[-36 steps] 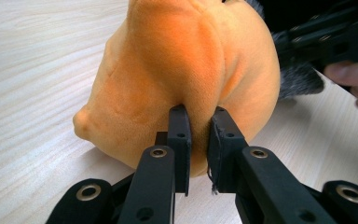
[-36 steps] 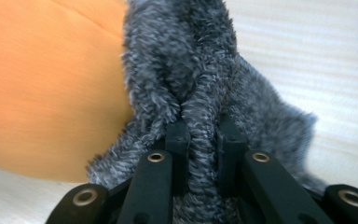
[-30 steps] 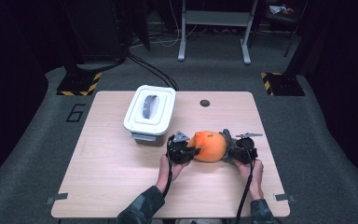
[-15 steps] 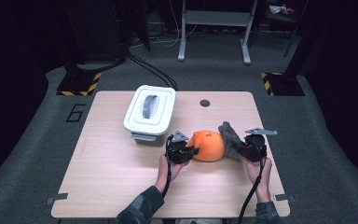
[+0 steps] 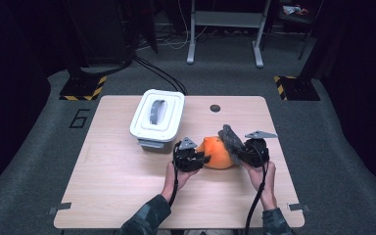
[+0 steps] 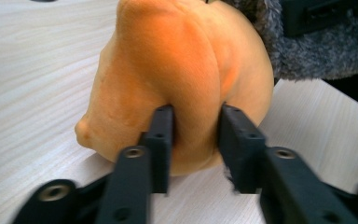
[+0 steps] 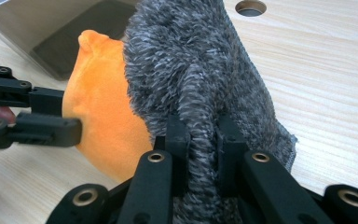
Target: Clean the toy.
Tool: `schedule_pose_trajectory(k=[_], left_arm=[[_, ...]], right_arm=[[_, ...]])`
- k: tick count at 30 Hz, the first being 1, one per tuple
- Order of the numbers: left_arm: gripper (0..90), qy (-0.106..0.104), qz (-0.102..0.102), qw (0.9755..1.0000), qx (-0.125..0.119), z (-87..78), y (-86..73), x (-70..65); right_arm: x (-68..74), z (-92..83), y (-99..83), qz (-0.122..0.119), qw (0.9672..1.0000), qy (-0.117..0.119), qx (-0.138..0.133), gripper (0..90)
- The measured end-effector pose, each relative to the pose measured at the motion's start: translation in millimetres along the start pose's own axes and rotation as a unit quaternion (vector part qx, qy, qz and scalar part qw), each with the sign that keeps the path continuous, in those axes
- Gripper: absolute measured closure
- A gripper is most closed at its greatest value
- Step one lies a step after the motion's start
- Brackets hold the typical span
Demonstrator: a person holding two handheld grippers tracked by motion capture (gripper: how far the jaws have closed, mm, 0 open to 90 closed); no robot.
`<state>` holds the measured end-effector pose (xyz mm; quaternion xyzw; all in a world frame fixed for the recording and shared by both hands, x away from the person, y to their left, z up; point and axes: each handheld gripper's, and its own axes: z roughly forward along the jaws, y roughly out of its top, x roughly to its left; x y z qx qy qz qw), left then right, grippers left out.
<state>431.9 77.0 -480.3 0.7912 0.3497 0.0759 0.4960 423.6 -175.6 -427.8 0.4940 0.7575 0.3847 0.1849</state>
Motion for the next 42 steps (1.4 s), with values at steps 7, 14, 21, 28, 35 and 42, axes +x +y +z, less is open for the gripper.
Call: schedule_pose_trajectory(k=[7,14,21,28,35,42], left_arm=[[51.9,0.032,0.053,0.9978,0.024,7.8,-6.3,-8.8],[79.0,0.044,0.060,0.9970,0.022,10.1,-5.3,-9.6],[81.0,0.026,0.029,0.9991,0.017,4.0,1.7,-9.9],[80.9,-0.005,0.004,0.9999,0.012,1.9,8.0,-16.3],[80.9,-0.006,0.001,0.9998,0.018,5.4,6.1,-17.1],[80.9,-0.005,-0.001,0.9998,0.021,7.1,4.6,-15.1]], right_arm=[[-3.7,2.6,2.2,0.007,1.0000,-0.003,0.000,79.0],[-5.8,2.8,1.6,0.016,0.9999,0.003,-0.004,78.9],[-4.1,-13.0,0.0,0.022,0.9985,0.039,-0.031,78.9],[24.3,-24.8,12.6,-0.014,0.9971,0.065,-0.036,78.8],[27.6,4.2,8.6,-0.029,0.9982,0.052,0.006,79.0],[25.7,9.1,7.2,-0.032,0.9990,0.032,0.004,79.0]])
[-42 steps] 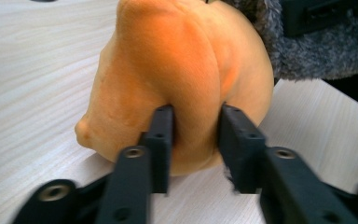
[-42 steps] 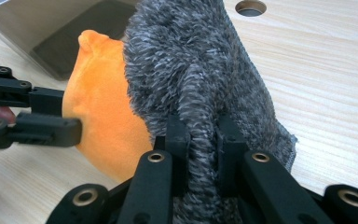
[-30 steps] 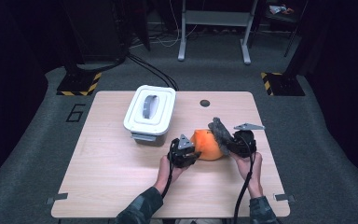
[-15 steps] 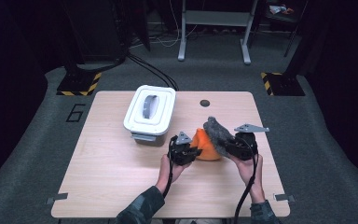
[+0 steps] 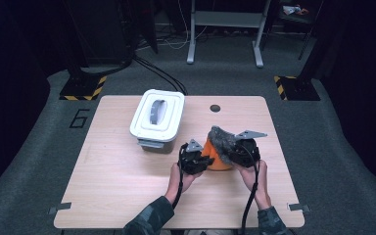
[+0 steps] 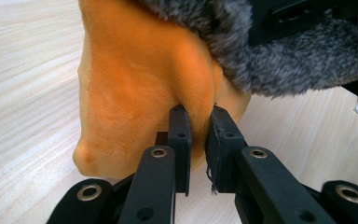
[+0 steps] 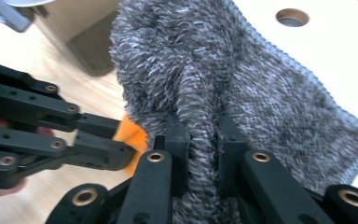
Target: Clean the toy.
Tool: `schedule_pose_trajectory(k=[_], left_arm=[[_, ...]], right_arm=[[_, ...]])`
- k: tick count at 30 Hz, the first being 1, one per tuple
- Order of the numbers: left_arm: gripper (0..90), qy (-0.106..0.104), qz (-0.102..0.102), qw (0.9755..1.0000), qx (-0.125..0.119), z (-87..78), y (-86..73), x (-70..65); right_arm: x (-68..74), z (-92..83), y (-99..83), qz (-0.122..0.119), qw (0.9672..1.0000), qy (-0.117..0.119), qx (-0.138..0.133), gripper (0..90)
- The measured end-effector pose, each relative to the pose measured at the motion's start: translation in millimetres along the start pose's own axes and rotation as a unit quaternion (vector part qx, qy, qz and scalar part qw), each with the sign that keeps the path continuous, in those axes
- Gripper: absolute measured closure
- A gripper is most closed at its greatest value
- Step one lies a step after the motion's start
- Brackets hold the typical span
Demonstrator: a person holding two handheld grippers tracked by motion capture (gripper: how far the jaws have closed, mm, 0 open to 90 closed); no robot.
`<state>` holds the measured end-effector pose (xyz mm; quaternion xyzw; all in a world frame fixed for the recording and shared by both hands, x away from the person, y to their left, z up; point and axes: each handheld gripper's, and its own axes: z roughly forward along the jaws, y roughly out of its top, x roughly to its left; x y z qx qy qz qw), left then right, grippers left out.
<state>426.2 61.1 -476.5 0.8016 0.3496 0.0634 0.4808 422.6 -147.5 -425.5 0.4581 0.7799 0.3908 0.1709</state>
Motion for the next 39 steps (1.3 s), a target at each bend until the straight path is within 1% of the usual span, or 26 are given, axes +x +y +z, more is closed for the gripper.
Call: schedule_pose_trajectory(k=[1,3,6,11,12,13,15,16,19,22,23,26,27,28,29,30,32,35,36,37,38,39], left_arm=[[81.0,0.001,0.000,1.0000,0.001,0.1,-0.4,0.4],[81.0,-0.001,0.000,1.0000,0.000,0.1,-0.9,0.9],[81.0,0.001,0.001,1.0000,0.000,-0.3,-1.4,1.7],[80.9,0.000,0.000,1.0000,0.002,-0.8,-1.7,3.0],[80.9,0.001,-0.001,1.0000,0.001,-0.5,-1.9,3.0],[80.9,0.000,-0.002,1.0000,-0.001,-0.5,-2.1,3.4],[80.9,-0.003,0.000,1.0000,0.001,-0.7,-2.4,4.7],[80.9,-0.004,-0.001,1.0000,0.001,-0.7,-2.5,5.2],[80.9,-0.009,-0.002,1.0000,-0.001,0.4,-2.9,4.8],[80.9,-0.012,-0.005,0.9999,0.000,0.7,-3.5,5.8],[80.9,-0.012,-0.004,0.9999,0.000,0.7,-3.5,5.9],[80.9,-0.011,-0.002,0.9999,0.001,0.4,-3.8,6.1],[80.9,-0.010,-0.001,0.9999,0.001,0.3,-3.9,6.5],[80.8,-0.010,-0.003,0.9999,0.000,0.4,-4.1,6.1],[80.8,-0.009,-0.003,1.0000,-0.002,0.6,-4.2,5.7],[80.8,-0.009,-0.003,1.0000,0.001,0.3,-3.9,5.2],[80.8,-0.007,0.000,1.0000,0.001,0.0,-3.5,5.7],[80.8,-0.005,-0.003,1.0000,0.000,-0.7,-3.2,6.4],[80.8,-0.004,-0.003,1.0000,0.002,-1.3,-2.9,6.6],[80.7,-0.003,-0.005,1.0000,0.001,-1.7,-2.8,6.4],[80.7,-0.001,0.001,1.0000,0.001,-2.1,-2.4,6.9],[80.7,-0.003,0.000,1.0000,0.000,-1.8,-2.2,6.6]], right_arm=[[-1.8,1.3,-0.7,-0.006,1.0000,0.002,-0.003,79.1],[-1.8,1.7,-1.3,0.000,1.0000,-0.006,-0.004,79.3],[-3.7,0.3,-1.8,-0.007,0.9999,-0.014,-0.002,79.4],[-9.8,-2.9,-4.8,0.003,0.9995,-0.033,-0.003,79.4],[-15.1,-3.8,-7.3,0.002,0.9991,-0.042,-0.003,79.5],[-17.4,-4.3,-8.4,0.005,0.9988,-0.049,0.001,79.4],[-26.2,-4.3,-12.6,0.020,0.9987,-0.047,0.003,79.4],[-30.7,-3.5,-15.1,0.025,0.9985,-0.049,0.005,79.4],[-44.3,-0.4,-23.2,0.049,0.9977,-0.046,0.010,79.4],[-55.3,4.2,-30.8,0.072,0.9961,-0.048,0.017,79.4],[-58.4,6.1,-33.6,0.075,0.9955,-0.054,0.022,79.4],[-66.3,12.6,-40.7,0.083,0.9945,-0.056,0.031,79.4],[-68.3,15.0,-43.2,0.091,0.9937,-0.054,0.037,79.4],[-70.5,16.7,-45.3,0.095,0.9937,-0.048,0.037,79.3],[-71.7,17.4,-46.6,0.103,0.9930,-0.043,0.038,79.3],[-72.2,17.2,-47.1,0.105,0.9927,-0.044,0.040,79.3],[-72.7,15.1,-47.5,0.101,0.9932,-0.044,0.039,79.3],[-69.3,8.6,-45.2,0.101,0.9931,-0.048,0.036,79.4],[-68.7,6.6,-44.3,0.095,0.9938,-0.048,0.031,79.3],[-66.5,1.6,-41.7,0.095,0.9941,-0.045,0.026,79.3],[-63.7,-3.9,-38.5,0.094,0.9946,-0.040,0.016,79.3],[-61.8,-7.3,-36.2,0.090,0.9951,-0.039,0.011,79.3]])
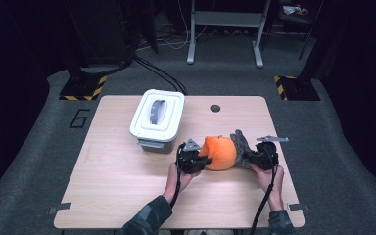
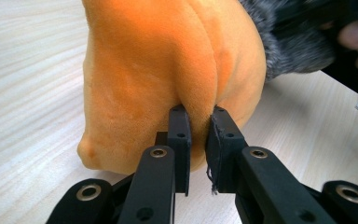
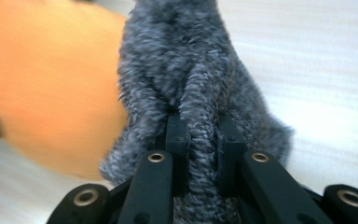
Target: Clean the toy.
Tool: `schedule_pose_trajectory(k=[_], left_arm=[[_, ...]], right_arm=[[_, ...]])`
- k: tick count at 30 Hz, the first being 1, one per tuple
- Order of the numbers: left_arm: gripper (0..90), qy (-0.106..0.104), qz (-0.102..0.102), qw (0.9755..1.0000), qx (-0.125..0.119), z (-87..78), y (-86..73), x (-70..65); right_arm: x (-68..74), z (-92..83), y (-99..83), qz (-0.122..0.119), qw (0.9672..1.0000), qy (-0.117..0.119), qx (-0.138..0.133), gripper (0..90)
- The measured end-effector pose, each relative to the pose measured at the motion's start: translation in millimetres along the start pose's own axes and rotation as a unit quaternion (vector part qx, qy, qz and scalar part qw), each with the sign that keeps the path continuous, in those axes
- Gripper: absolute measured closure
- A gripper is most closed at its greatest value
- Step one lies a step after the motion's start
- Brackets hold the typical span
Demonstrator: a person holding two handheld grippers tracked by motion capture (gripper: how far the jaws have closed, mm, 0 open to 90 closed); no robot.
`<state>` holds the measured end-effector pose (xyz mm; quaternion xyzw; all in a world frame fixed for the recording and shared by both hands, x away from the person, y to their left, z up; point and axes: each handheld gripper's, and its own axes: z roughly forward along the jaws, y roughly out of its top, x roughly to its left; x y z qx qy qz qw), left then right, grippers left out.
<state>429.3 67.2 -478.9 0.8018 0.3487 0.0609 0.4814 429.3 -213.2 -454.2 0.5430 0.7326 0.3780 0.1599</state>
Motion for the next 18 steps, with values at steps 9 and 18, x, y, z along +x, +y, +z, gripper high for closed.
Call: schedule_pose_trajectory(k=[9,18], left_arm=[[80.7,-0.002,0.005,1.0000,0.001,0.4,0.7,-1.8],[80.8,0.000,0.003,1.0000,0.001,0.5,-0.4,0.4]], right_arm=[[55.2,-29.4,27.8,-0.073,0.9955,0.039,-0.046,79.3],[79.6,8.4,31.8,-0.111,0.9933,0.030,-0.013,79.5]])
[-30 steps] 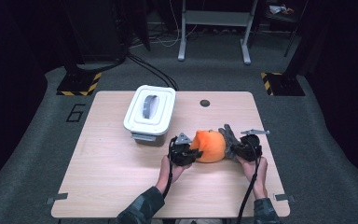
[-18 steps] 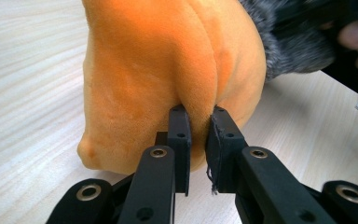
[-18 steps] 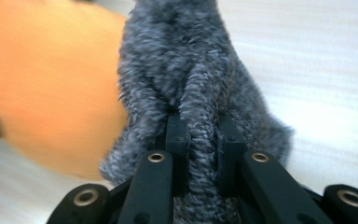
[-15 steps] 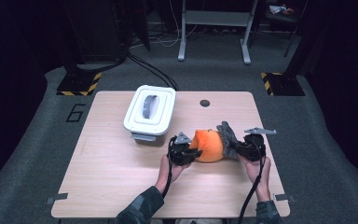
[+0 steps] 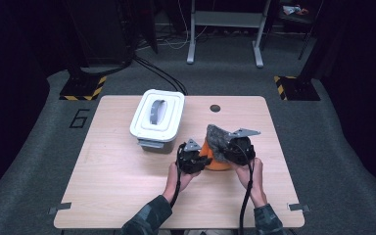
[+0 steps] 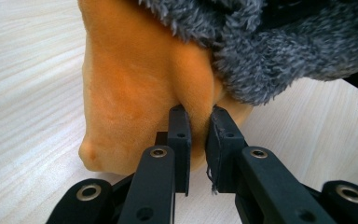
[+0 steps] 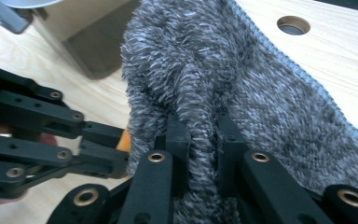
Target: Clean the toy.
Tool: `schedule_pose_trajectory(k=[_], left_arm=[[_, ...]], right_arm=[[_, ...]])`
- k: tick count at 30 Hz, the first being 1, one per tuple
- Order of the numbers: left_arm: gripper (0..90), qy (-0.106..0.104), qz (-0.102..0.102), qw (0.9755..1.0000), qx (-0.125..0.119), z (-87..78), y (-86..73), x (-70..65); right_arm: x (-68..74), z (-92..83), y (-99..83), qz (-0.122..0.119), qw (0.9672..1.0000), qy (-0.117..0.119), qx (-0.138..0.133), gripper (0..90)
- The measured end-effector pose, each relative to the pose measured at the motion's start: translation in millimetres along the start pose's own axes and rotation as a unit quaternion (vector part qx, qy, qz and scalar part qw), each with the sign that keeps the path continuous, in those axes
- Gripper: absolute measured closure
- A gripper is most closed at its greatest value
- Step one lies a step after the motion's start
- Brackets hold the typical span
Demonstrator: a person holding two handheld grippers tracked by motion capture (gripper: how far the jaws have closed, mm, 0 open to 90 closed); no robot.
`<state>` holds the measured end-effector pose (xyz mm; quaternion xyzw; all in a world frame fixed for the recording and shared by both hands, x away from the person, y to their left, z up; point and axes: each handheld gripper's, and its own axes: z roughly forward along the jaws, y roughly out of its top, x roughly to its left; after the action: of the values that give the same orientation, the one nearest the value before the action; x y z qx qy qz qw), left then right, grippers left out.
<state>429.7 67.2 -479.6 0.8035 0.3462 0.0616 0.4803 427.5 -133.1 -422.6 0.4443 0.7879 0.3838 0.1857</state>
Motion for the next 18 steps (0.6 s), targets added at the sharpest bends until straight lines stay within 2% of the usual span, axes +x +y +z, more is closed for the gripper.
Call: schedule_pose_trajectory(k=[2,6,9,18], left_arm=[[80.8,0.000,0.002,1.0000,0.000,0.0,0.2,-1.0],[80.8,0.003,0.005,1.0000,-0.001,0.4,0.8,-1.2],[80.8,-0.002,-0.001,1.0000,-0.002,0.6,0.2,-0.8],[80.8,0.000,0.006,1.0000,-0.002,0.9,-0.2,-0.6]], right_arm=[[-0.9,-1.2,-0.2,0.006,1.0000,-0.005,0.002,79.6],[-7.0,-4.6,-2.1,-0.001,0.9997,-0.026,0.005,79.6],[-16.8,-6.4,-6.9,0.014,0.9993,-0.034,0.001,79.6],[-44.7,-9.1,-25.2,0.058,0.9971,-0.049,0.008,79.5]])
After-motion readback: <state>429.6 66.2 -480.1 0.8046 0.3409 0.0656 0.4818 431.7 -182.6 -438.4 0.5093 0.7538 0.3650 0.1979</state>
